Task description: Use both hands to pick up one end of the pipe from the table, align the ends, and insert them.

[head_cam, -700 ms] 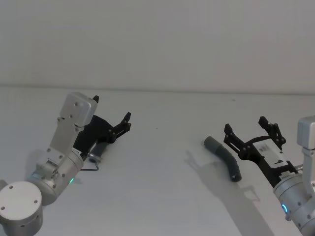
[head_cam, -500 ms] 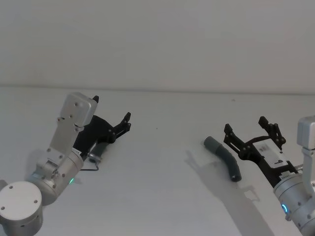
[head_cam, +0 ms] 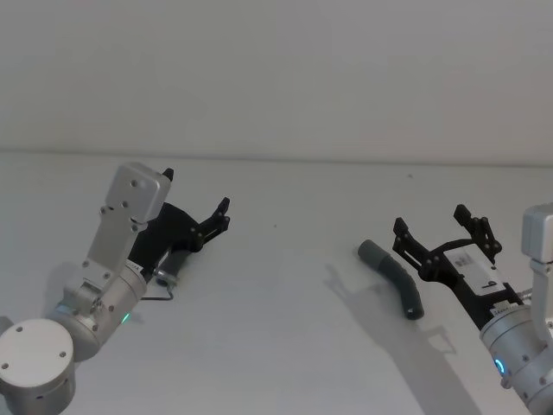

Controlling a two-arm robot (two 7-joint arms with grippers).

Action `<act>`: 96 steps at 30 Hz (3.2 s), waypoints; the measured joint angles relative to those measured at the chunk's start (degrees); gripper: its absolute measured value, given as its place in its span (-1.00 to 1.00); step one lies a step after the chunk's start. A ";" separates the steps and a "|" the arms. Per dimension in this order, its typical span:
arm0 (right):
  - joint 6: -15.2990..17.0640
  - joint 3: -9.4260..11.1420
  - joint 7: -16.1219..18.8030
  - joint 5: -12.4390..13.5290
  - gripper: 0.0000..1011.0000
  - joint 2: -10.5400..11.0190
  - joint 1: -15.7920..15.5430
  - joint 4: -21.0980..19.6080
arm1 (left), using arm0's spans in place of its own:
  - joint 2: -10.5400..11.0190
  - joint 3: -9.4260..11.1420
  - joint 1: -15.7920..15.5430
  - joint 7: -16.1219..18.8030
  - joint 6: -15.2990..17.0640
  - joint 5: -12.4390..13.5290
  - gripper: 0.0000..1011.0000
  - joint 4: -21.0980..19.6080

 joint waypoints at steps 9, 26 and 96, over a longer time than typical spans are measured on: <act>0.00 0.00 0.00 0.00 0.98 0.00 0.00 0.00 | 0.00 0.00 0.00 0.00 0.00 0.00 0.98 -0.01; 0.00 0.00 0.00 0.00 0.98 0.00 0.00 0.00 | 0.10 -0.40 -0.11 -1.21 1.64 -1.08 0.98 -0.43; 0.00 0.00 0.00 0.00 0.98 0.00 0.01 0.01 | -3.15 -6.57 -5.10 -5.32 29.11 -10.41 0.98 5.96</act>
